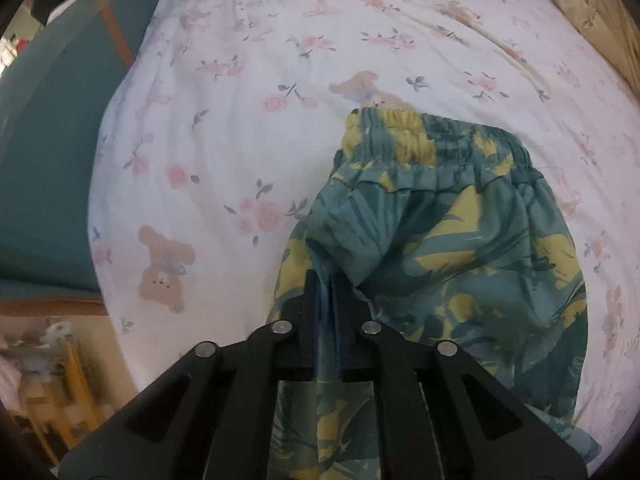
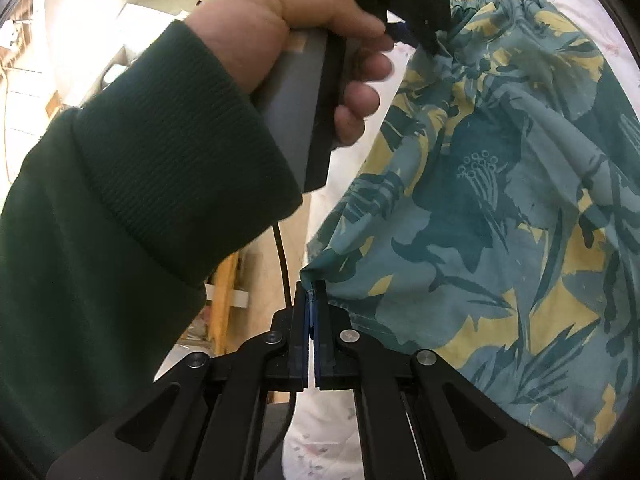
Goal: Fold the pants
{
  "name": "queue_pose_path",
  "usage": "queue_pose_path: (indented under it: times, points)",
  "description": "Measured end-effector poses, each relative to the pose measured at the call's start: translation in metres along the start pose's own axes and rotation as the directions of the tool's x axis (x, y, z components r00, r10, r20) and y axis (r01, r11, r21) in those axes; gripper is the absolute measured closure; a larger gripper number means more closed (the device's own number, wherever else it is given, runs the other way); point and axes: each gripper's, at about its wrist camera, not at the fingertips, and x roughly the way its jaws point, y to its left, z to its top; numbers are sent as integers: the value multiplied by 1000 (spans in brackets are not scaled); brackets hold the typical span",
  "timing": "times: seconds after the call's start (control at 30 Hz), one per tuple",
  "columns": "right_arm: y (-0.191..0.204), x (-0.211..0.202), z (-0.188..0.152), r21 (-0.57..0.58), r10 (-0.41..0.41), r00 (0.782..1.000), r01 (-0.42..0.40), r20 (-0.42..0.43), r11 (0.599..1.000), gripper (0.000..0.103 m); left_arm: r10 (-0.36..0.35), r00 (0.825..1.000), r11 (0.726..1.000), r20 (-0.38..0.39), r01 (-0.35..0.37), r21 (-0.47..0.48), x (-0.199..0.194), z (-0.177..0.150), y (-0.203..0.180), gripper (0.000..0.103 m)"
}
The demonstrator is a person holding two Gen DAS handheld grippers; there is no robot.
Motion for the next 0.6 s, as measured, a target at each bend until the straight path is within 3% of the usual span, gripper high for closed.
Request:
queue_pose_path:
  times: [0.07,0.13,0.23,0.33,0.5,0.6]
  points:
    - [0,2,0,0,-11,1000,11,-4,1000,102,-68,998,996,11,69,-65,-6,-7,17,66]
    - [2,8,4,-8,-22,1000,22,-3,1000,102,-105,993,987,55,111,-117,-24,-15,38,29]
    - [13,15,7,-14,-23,1000,23,-5,1000,102,-124,982,982,143,142,-127,-62,-42,73,25]
    - [25,22,8,-27,-20,1000,20,1,999,102,-140,974,978,178,165,-131,-88,-74,101,24]
    - [30,58,-4,-57,-50,999,48,-22,997,102,-148,975,962,164,180,-203,-100,-128,140,23]
    - [33,79,-2,-37,-46,998,45,-51,998,95,-167,974,953,154,199,-228,-96,-153,147,23]
